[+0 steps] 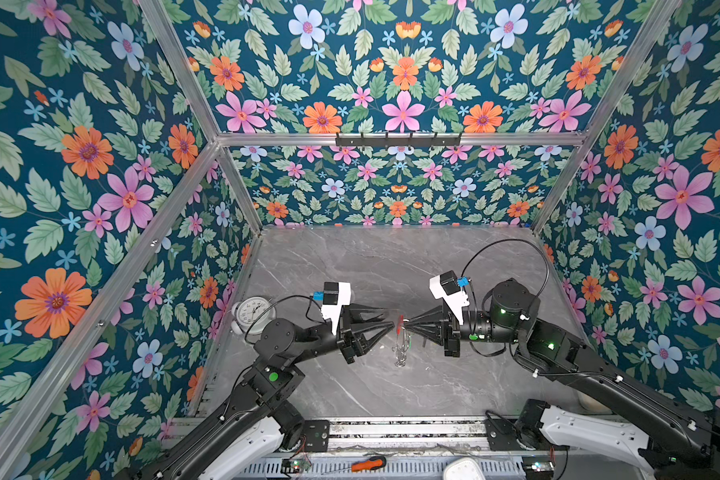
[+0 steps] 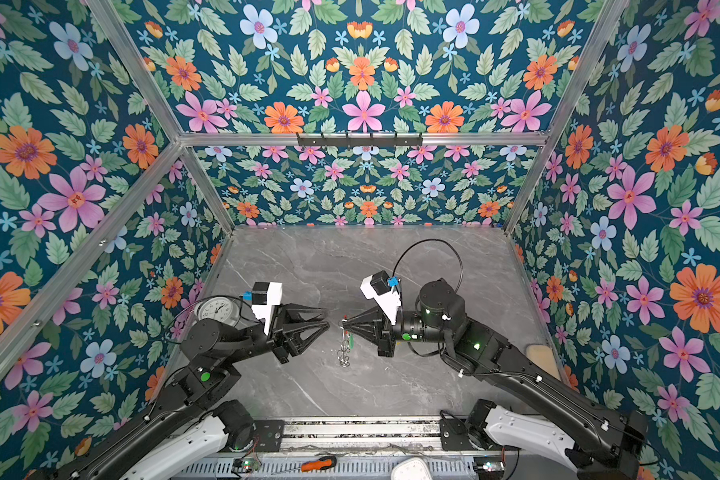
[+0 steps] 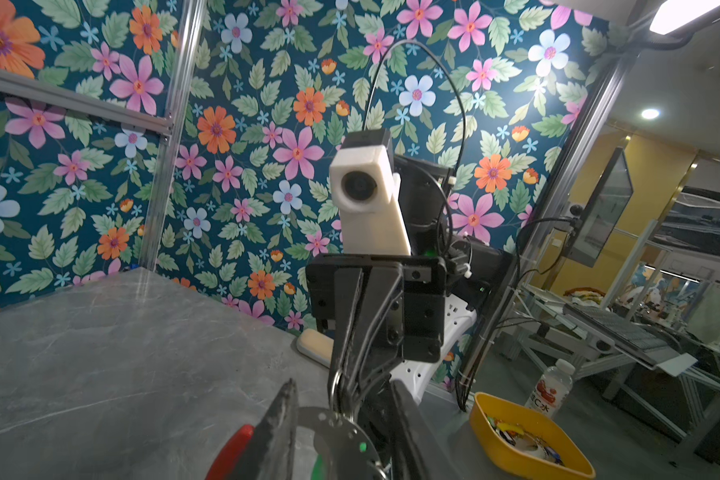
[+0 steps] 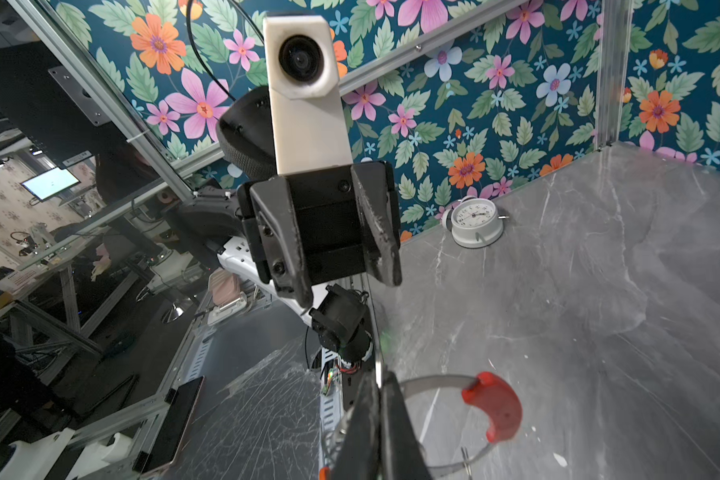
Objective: Remove the keys from the keyring
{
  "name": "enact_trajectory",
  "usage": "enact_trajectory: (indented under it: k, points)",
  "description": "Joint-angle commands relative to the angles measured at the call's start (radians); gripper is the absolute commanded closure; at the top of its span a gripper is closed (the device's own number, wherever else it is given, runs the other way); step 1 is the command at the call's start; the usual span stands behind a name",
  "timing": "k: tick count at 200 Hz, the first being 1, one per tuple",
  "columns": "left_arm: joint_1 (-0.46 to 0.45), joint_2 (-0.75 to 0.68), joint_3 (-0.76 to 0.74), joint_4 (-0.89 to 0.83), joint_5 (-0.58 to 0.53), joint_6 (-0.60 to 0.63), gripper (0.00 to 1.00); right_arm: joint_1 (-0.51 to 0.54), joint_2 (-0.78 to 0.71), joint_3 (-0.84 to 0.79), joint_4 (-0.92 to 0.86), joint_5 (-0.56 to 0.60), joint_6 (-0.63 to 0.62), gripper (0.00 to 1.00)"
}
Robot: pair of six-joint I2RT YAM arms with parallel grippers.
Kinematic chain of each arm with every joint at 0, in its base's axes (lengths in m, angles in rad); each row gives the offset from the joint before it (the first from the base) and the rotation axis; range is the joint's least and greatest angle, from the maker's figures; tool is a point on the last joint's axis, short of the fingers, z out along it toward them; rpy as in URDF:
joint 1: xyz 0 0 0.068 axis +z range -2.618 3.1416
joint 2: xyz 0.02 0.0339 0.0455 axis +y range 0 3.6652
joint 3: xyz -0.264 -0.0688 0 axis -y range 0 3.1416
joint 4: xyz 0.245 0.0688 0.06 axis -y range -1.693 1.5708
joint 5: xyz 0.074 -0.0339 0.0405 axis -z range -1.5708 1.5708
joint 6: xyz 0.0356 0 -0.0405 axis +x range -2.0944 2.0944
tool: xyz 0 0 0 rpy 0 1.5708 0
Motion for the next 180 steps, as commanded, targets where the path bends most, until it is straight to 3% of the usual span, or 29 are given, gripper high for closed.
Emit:
enact_trajectory:
  k: [1,66,180]
  points:
    - [0.001,0.017,0.044,-0.169,0.066,0.066,0.62,-0.012,-0.003,0.049,-0.15,-0.057,-0.07,1.0]
    - [0.001,0.102,0.116,-0.217,0.199,0.073,0.61,-0.016,0.044,0.163,-0.368,-0.082,-0.164,1.0]
    - [0.0,0.175,0.117,-0.134,0.288,0.034,0.72,-0.017,0.087,0.187,-0.364,-0.055,-0.165,1.0]
